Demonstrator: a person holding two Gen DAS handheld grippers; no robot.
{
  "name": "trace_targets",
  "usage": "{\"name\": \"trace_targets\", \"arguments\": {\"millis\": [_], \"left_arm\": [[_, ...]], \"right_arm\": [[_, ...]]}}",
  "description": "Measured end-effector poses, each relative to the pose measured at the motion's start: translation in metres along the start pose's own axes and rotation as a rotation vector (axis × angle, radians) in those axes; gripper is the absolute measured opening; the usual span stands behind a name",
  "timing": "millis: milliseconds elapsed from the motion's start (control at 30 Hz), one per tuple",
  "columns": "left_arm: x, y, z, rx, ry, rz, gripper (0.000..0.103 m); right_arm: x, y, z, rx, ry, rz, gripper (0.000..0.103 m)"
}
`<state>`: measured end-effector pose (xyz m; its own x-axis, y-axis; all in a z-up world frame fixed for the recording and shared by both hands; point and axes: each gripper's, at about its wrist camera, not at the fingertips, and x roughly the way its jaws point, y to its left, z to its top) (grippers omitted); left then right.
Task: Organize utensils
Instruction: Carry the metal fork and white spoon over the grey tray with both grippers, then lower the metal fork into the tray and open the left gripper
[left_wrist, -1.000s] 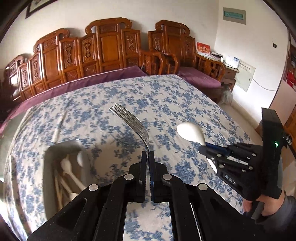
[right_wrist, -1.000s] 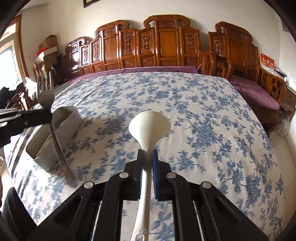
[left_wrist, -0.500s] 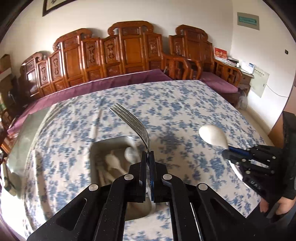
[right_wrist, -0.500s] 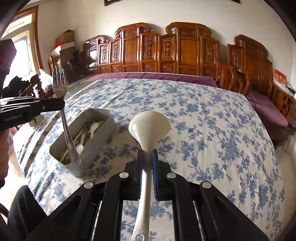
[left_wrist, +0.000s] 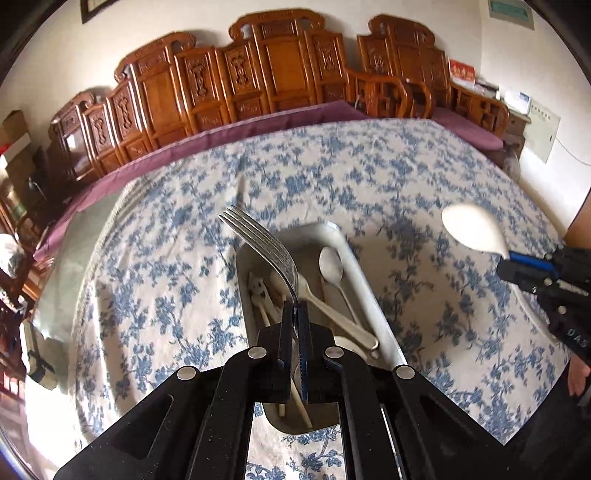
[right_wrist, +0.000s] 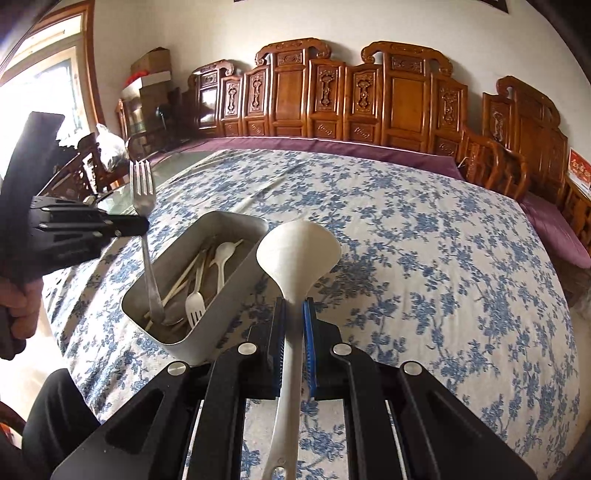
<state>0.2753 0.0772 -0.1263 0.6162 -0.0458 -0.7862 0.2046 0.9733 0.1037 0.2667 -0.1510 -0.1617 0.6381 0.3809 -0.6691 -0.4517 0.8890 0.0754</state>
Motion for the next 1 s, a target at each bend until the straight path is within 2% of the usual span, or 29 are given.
{"name": "trace_targets", "arguments": {"millis": [233, 500, 667, 900, 933, 1000], "left_arm": [[0.027, -0.005, 0.0, 0.005, 0.039, -0.033, 0.002], [0.047, 0.007, 0.001, -0.095, 0.077, -0.08, 0.003], [0.037, 0.015, -0.005, -0.115, 0.063, -0.084, 0.003], [-0.007, 0.037, -0.024, -0.155, 0.028, -0.066, 0.004], [-0.015, 0.041, -0.028, -0.161, 0.021, -0.06, 0.004], [-0.028, 0.048, -0.035, -0.179, 0.001, -0.05, 0.023]], "right_arm": [[0.006, 0.008, 0.001, -0.018, 0.02, 0.004, 0.011], [0.009, 0.018, 0.005, -0.027, 0.028, 0.009, 0.011], [0.014, 0.031, 0.009, -0.05, 0.036, 0.012, 0.011], [0.023, 0.054, 0.023, -0.042, 0.026, 0.066, 0.011], [0.025, 0.057, 0.025, -0.042, 0.026, 0.071, 0.011], [0.032, 0.066, 0.029, -0.038, 0.031, 0.087, 0.011]]}}
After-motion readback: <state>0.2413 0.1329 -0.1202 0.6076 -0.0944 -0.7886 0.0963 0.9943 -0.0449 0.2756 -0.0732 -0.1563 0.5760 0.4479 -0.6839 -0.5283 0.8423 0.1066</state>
